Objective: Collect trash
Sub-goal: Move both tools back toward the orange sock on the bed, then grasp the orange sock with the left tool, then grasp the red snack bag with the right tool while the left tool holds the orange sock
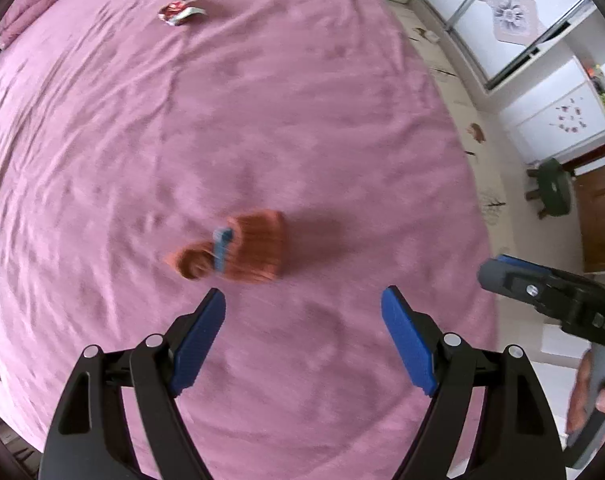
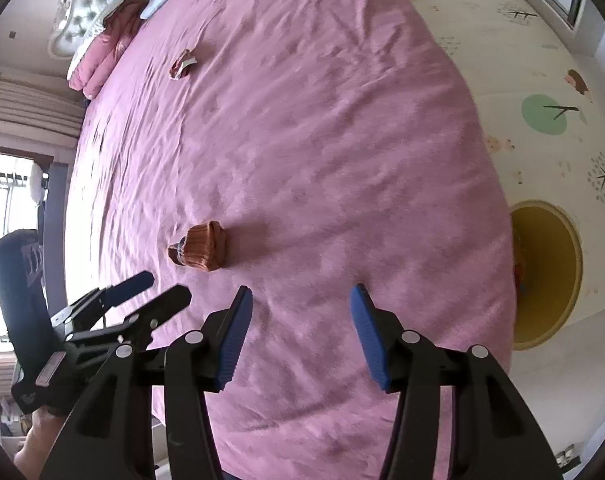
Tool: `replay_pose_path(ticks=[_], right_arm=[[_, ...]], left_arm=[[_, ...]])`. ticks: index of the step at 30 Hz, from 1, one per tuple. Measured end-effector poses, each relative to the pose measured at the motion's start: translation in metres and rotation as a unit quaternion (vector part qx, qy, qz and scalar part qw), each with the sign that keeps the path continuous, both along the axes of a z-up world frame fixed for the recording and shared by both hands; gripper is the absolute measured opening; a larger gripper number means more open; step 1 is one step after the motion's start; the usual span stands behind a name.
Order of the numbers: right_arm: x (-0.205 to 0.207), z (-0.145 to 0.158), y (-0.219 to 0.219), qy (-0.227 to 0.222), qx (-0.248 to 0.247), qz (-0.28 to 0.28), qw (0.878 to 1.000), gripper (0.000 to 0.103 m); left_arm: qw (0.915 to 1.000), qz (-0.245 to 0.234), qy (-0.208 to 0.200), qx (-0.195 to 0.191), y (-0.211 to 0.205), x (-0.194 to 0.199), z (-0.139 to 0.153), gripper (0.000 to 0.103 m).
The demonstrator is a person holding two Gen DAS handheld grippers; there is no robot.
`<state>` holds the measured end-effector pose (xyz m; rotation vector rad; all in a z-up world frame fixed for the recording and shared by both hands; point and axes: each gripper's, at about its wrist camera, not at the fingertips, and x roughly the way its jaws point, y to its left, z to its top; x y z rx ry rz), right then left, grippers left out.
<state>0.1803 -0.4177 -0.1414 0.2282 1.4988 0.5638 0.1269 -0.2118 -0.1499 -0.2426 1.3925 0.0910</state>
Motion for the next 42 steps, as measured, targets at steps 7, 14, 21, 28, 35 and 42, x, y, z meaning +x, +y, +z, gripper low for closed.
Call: replay_pose_path(ticks=[7, 14, 21, 28, 35, 42], right_arm=[[0.006, -0.013, 0.018, 0.011, -0.001, 0.001, 1.0, 0.051], [0.016, -0.025, 0.035, 0.02, -0.005, 0.004, 1.0, 0.052], [0.03, -0.028, 0.056, 0.003, -0.026, 0.031, 0.999, 0.052], [0.044, -0.031, 0.086, -0.009, -0.036, 0.057, 0.998, 0.052], [0.071, -0.033, 0.13, -0.012, -0.029, 0.068, 0.997, 0.052], [0.115, -0.03, 0.198, -0.034, -0.02, 0.091, 0.995, 0.052]], left_arm=[[0.9998, 0.014, 0.01, 0.014, 0.029, 0.017, -0.023, 0.08], [0.9992, -0.003, 0.038, 0.013, 0.03, 0.026, -0.057, 0.08], [0.9988, 0.008, 0.049, -0.001, 0.043, 0.038, -0.074, 0.057], [0.9988, 0.018, 0.029, -0.034, 0.073, 0.052, -0.065, 0.042], [0.9969, 0.059, -0.001, -0.052, 0.125, 0.073, -0.049, 0.042], [0.9937, 0.097, -0.028, -0.048, 0.181, 0.105, -0.031, 0.042]])
